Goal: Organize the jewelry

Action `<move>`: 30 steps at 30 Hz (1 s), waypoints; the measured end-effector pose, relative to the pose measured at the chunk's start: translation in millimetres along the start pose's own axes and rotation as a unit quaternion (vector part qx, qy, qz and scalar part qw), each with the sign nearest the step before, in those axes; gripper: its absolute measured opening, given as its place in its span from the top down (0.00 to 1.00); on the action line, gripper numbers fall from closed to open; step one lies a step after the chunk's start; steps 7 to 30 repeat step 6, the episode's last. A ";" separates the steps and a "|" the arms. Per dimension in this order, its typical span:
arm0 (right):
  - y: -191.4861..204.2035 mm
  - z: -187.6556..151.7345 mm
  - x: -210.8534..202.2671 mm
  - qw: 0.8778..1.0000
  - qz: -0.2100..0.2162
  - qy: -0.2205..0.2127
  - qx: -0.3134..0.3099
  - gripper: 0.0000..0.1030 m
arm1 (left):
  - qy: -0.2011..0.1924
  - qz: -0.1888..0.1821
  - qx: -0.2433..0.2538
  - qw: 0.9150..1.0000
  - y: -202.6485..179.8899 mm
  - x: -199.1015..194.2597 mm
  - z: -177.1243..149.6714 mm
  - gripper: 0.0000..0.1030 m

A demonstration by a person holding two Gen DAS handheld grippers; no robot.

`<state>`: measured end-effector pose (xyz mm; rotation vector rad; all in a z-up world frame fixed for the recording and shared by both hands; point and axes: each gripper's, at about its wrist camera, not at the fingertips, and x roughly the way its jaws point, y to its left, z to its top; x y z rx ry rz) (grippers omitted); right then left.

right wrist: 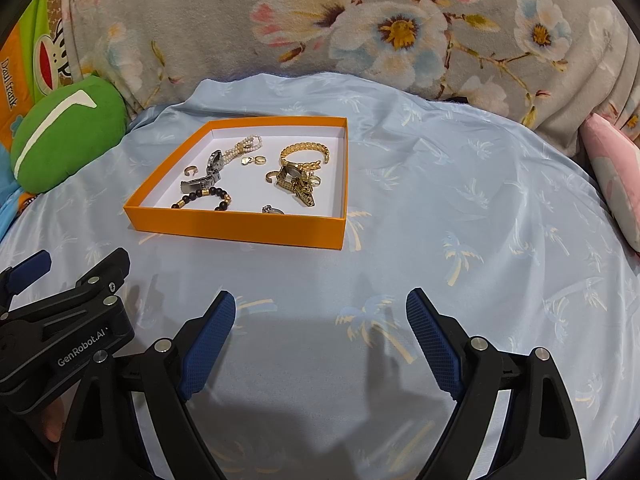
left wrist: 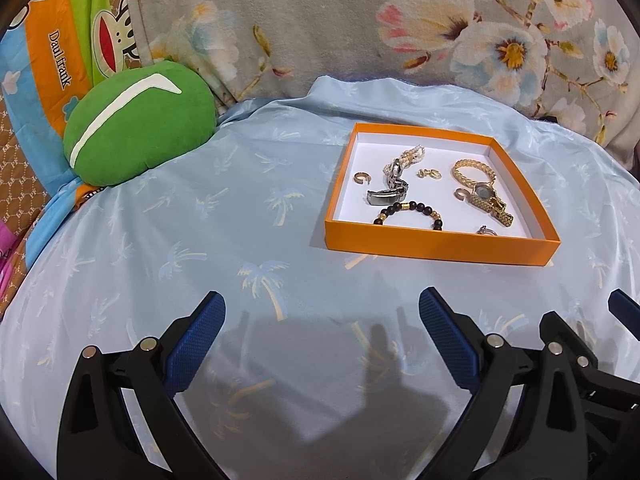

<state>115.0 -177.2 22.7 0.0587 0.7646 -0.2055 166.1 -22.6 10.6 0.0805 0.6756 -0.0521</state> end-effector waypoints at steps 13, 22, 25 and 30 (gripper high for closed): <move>-3.5 -2.0 1.0 1.000 0.001 0.001 0.002 0.17 | 0.001 0.004 0.008 1.000 -0.5 0.8 -1.1 0.09; -3.5 -2.0 1.0 1.000 0.001 0.001 0.002 0.17 | 0.001 0.004 0.008 1.000 -0.5 0.8 -1.1 0.09; -3.5 -2.0 1.0 1.000 0.001 0.001 0.002 0.17 | 0.001 0.004 0.008 1.000 -0.5 0.8 -1.1 0.09; -3.5 -2.0 1.0 1.000 0.001 0.001 0.002 0.17 | 0.001 0.004 0.008 1.000 -0.5 0.8 -1.1 0.09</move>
